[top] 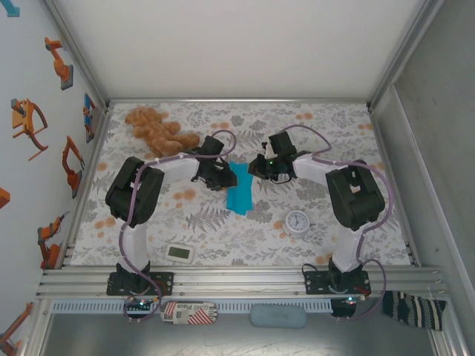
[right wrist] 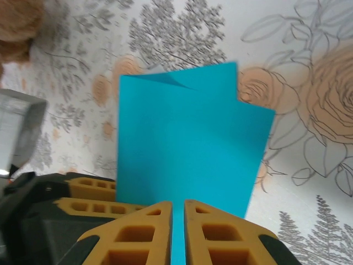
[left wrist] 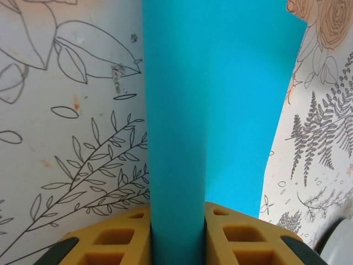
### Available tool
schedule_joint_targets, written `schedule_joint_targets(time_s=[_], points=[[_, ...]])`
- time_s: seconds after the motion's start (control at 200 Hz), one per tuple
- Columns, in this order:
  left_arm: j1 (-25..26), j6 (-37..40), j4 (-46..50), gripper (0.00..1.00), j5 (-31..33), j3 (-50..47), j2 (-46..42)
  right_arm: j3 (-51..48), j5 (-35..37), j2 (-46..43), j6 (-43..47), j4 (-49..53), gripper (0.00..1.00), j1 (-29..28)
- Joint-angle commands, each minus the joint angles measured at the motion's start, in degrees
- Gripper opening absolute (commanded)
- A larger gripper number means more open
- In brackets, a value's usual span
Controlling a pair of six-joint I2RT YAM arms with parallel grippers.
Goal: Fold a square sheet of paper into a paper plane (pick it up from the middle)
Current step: Move the square sheet of paper to the center of the table.
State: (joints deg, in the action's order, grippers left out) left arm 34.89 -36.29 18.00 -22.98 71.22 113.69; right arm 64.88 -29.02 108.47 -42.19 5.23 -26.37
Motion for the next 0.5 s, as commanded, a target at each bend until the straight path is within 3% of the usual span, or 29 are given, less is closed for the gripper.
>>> schedule_joint_targets(time_s=[0.0,0.331,0.496], points=[[-0.05,1.42,0.60,0.27,0.13,-0.12,-0.82,1.23,-0.84,2.65,2.08,2.85,0.13,-0.34],[-0.02,0.48,2.79,0.32,2.42,0.24,-1.33,5.52,-0.21,7.83,2.86,5.88,0.13,-0.95],[0.24,-1.49,5.78,0.42,7.02,-0.60,-4.81,6.20,1.48,8.99,3.77,8.74,0.13,-1.05]])
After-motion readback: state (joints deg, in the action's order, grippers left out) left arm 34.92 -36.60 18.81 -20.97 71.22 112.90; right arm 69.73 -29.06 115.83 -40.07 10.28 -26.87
